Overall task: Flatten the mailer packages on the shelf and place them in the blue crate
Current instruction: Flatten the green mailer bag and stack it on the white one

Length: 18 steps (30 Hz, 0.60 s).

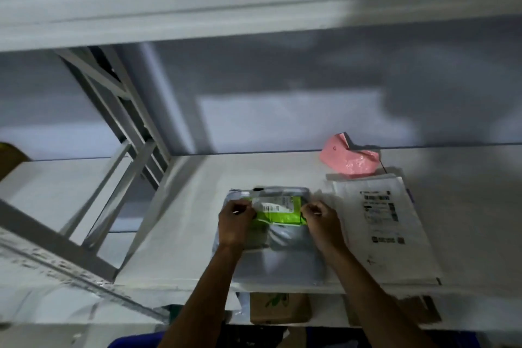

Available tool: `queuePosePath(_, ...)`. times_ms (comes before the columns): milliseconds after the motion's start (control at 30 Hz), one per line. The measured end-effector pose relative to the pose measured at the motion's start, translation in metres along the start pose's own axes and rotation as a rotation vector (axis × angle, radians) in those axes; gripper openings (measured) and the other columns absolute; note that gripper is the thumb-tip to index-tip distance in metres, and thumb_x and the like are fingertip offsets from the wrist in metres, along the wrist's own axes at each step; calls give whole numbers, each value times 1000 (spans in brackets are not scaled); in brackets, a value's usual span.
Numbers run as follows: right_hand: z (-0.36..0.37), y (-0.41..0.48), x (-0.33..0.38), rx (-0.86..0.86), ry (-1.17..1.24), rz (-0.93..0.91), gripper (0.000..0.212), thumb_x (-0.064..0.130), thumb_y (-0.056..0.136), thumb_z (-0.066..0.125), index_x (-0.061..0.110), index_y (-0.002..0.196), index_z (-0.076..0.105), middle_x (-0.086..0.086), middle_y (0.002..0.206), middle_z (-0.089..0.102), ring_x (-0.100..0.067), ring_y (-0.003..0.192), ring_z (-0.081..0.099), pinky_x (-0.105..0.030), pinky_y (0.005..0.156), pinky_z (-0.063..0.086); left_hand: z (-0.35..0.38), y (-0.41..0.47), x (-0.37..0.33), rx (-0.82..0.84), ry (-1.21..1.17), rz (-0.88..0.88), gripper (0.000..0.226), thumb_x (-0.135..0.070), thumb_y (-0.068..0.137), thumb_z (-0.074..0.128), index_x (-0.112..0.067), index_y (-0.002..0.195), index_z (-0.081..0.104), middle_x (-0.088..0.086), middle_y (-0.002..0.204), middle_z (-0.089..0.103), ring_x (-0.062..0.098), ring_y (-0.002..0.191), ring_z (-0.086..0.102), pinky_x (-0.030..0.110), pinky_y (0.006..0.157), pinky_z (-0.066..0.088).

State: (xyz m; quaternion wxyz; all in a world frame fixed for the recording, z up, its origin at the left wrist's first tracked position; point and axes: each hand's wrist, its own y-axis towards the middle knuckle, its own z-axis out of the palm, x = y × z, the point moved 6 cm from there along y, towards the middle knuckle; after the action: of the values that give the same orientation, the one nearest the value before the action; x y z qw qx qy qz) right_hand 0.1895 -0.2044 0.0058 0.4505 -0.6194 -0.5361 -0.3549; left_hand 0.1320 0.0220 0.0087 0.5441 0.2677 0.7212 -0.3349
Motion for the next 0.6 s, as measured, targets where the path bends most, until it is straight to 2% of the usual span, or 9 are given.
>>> queuePosePath(100, 3, -11, -3, -10, 4, -19, 6, 15, 89, 67, 21, 89, 67, 7, 81, 66, -9, 76, 61, -23, 61, 42, -13, -4, 12, -18, 37, -8, 34, 1, 78, 75, -11, 108, 66, 8, 105, 69, 27, 93, 68, 41, 81, 59)
queuePosePath(167, 4, -17, -4, -24, 25, -7, 12, 14, 89, 70, 15, 99, 65, 6, 86, 65, -4, 78, 60, -18, 60, 41, -18, -6, 19, -2, -4, -68, 47, -1, 80, 76, -12, 122, 58, 6, 112, 65, 27, 99, 66, 41, 82, 59)
queuePosePath(233, 7, -19, -8, -29, 103, 47, 23, 9, 85, 73, 11, 106, 63, 1, 91, 67, -11, 81, 63, -20, 62, 45, -22, -7, 23, 10, -99, -142, 49, 0, 82, 73, -12, 125, 54, 6, 110, 66, 26, 97, 65, 33, 76, 56)
queuePosePath(300, 11, -19, -12, -17, 196, 124, 37, 8, 77, 75, 6, 113, 65, -10, 98, 71, -24, 87, 69, -30, 69, 54, -25, -5, 23, -3, -168, -201, 49, 1, 81, 72, -12, 126, 56, 13, 104, 71, 25, 87, 66, 31, 71, 54)
queuePosePath(367, 17, -21, -14, 36, 280, 188, 48, 23, 66, 77, 4, 109, 68, -18, 99, 73, -32, 87, 71, -44, 76, 60, -31, -4, 22, -12, -225, -239, 49, 1, 79, 69, -14, 124, 60, 18, 97, 72, 26, 79, 64, 32, 69, 52)
queuePosePath(400, 21, -21, -16, 68, 324, 209, 46, 31, 66, 76, 5, 103, 70, -19, 95, 73, -33, 82, 72, -46, 74, 59, -33, -4, 20, -6, -255, -251, 47, 2, 79, 67, -14, 123, 62, 19, 94, 72, 27, 77, 63, 33, 69, 51)
queuePosePath(467, 24, -26, -13, 128, 391, 258, 28, 36, 84, 71, 8, 90, 72, -15, 81, 71, -28, 68, 68, -40, 65, 55, -35, -5, 15, 18, -293, -244, 46, 6, 81, 65, -11, 123, 64, 21, 92, 73, 27, 74, 64, 37, 72, 54)
queuePosePath(500, 25, -29, -13, 142, 404, 280, 27, 35, 93, 66, 9, 89, 73, -13, 78, 72, -26, 66, 67, -38, 65, 53, -36, -7, 12, 28, -298, -226, 46, 7, 81, 65, -10, 124, 65, 20, 90, 73, 27, 74, 65, 38, 75, 55)
queuePosePath(600, 17, -30, -17, 109, 357, 238, 25, 32, 92, 70, 8, 94, 75, -9, 83, 75, -26, 78, 70, -37, 73, 54, -31, -19, 5, 77, -259, -153, 45, 9, 85, 63, -7, 127, 63, 12, 80, 71, 23, 72, 64, 34, 71, 55)
